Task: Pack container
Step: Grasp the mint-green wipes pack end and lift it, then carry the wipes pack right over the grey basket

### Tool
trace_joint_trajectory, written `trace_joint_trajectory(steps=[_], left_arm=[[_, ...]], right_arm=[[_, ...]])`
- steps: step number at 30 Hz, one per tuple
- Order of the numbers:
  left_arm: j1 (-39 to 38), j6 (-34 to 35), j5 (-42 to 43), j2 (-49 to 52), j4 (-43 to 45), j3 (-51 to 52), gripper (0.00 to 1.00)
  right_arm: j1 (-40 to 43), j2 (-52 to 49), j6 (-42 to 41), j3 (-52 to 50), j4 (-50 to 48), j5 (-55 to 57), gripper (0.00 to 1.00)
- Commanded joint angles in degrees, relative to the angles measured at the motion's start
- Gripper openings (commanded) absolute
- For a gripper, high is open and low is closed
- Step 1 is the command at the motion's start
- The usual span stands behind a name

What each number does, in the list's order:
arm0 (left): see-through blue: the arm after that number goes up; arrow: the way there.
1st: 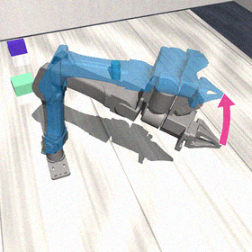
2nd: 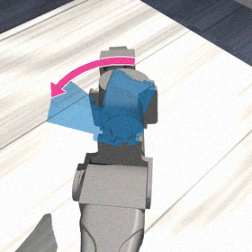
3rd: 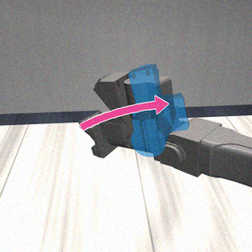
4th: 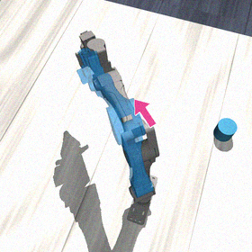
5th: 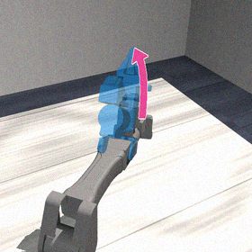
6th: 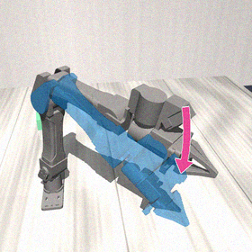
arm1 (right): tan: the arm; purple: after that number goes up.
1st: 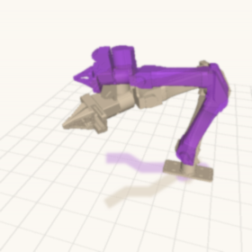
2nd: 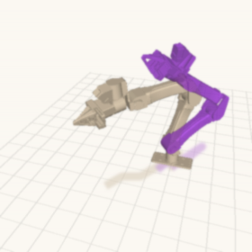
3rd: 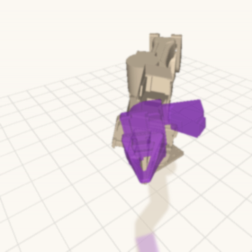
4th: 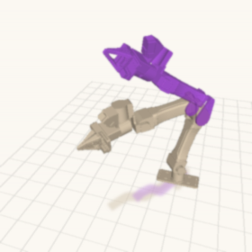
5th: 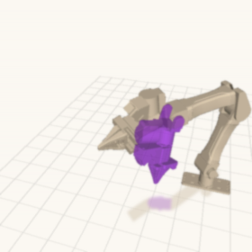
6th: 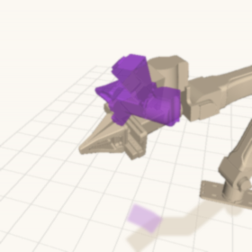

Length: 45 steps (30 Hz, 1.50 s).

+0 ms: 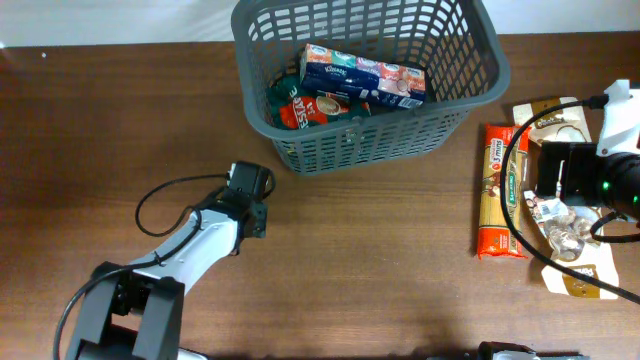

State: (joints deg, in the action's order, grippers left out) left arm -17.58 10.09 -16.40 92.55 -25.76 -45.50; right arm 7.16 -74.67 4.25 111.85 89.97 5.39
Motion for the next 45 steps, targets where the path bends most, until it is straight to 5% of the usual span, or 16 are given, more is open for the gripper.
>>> trace_joint_trajectory(steps=[1, 17, 27, 33, 45], left_arm=[[0.24, 0.04, -5.18, -5.92, -2.71, -4.35, 0.02], [0.24, -7.67, -34.99, -33.24, -5.03, -21.57, 0.02], [0.24, -9.29, -4.79, -31.56, 4.48, -21.57, 0.02], [0.22, -19.30, 15.56, -27.80, 10.71, -21.57, 0.02], [0.22, -23.91, 20.52, -16.28, 21.29, -21.59, 0.02]], right_arm=[[0.37, 0.26, -0.66, 0.66, -0.15, 0.90, 0.99], [0.37, 0.26, -0.66, 0.66, -0.15, 0.90, 0.99], [0.37, 0.26, -0.66, 0.66, -0.15, 0.90, 0.99], [0.37, 0.26, -0.66, 0.66, -0.15, 0.90, 0.99], [0.37, 0.26, -0.66, 0.66, -0.15, 0.90, 0.99]])
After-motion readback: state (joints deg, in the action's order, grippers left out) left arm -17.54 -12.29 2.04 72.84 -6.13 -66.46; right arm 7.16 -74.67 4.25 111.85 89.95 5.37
